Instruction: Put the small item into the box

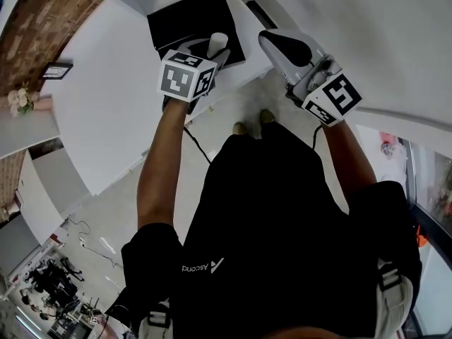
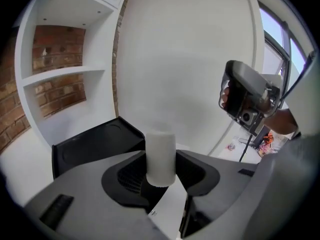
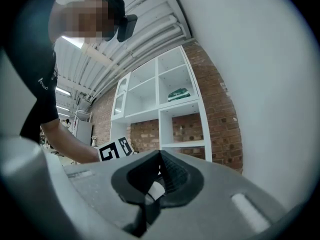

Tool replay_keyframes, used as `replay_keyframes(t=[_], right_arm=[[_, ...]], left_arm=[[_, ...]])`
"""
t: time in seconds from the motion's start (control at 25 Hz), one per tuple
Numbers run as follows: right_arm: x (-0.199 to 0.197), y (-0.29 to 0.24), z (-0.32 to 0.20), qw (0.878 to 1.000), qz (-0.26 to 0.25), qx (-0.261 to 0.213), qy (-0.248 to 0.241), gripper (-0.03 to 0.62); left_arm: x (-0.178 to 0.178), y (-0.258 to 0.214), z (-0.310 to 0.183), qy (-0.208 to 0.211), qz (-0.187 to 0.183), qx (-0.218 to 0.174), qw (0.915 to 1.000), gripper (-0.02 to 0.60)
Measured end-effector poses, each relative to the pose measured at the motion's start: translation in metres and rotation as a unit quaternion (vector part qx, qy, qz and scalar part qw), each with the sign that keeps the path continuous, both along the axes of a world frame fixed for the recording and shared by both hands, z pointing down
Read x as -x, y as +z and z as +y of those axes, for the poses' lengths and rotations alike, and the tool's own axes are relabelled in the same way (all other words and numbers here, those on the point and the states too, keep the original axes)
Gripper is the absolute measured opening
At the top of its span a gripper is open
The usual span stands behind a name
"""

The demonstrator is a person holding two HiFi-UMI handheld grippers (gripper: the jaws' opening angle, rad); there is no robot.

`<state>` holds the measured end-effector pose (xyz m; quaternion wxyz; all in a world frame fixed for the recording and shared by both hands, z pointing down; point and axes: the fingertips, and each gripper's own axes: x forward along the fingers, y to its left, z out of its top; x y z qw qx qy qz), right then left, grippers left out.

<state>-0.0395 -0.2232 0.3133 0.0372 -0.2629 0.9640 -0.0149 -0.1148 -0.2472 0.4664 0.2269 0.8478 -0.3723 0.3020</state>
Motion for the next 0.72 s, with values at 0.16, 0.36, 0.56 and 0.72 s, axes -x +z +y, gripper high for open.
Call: replay_keyframes(t=[0.16,0.36,0.56,0.72], right_arm=[[-0.010,0.007,-0.011,1.000,-0.002,0.006,-0.006,0.002],[-0.018,0.010,-0.020,1.000,-0.009,0.010,-0.010,0.002],[-0.025,0.014,-0.026,1.000,-0.014,0.015,-0.013,0.002],[-0.028,0.017,-0.032,1.000,-0.016,0.019,-0.013,0.002]], left_arm=[[-0.006,0.029,-0.012,0.004,-0.032,0.053,0.9981,0.172],[-0.009,0.062,-0.020,0.016,-0.068,0.112,0.9912,0.172],[-0.012,0.086,-0.026,0.017,-0.093,0.163,0.9821,0.172],[-0.013,0.100,-0.028,0.015,-0.102,0.190,0.9764,0.172]])
